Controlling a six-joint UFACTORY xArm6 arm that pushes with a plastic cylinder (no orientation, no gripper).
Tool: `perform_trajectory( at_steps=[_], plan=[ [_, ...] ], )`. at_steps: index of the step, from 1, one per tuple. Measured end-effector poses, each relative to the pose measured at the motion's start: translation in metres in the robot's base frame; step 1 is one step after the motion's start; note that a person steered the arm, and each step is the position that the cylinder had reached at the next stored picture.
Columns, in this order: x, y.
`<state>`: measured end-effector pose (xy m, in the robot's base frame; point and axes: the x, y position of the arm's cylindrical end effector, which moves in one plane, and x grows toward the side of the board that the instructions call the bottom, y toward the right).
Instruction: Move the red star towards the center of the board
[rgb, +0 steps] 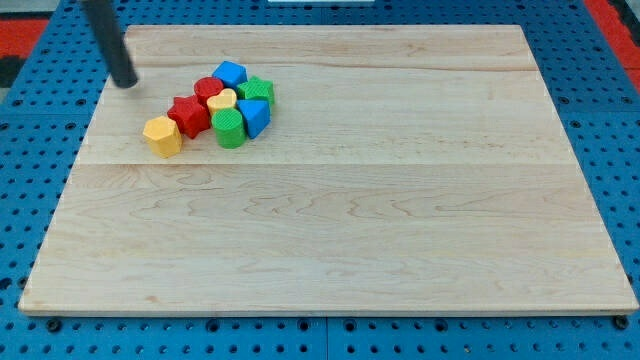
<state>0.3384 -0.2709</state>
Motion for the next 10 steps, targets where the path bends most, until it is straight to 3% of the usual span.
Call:
perform_trajectory(
  at_steps=[1,3,5,6,8,9,10],
  plan=[
    [0.055,0.001],
    [0.058,0.107],
    [-0.019,0.157],
    [-0.034,0.193],
    [-0.034,0.208],
    [-0.034,0.261],
    [-0.034,0.274]
  ],
)
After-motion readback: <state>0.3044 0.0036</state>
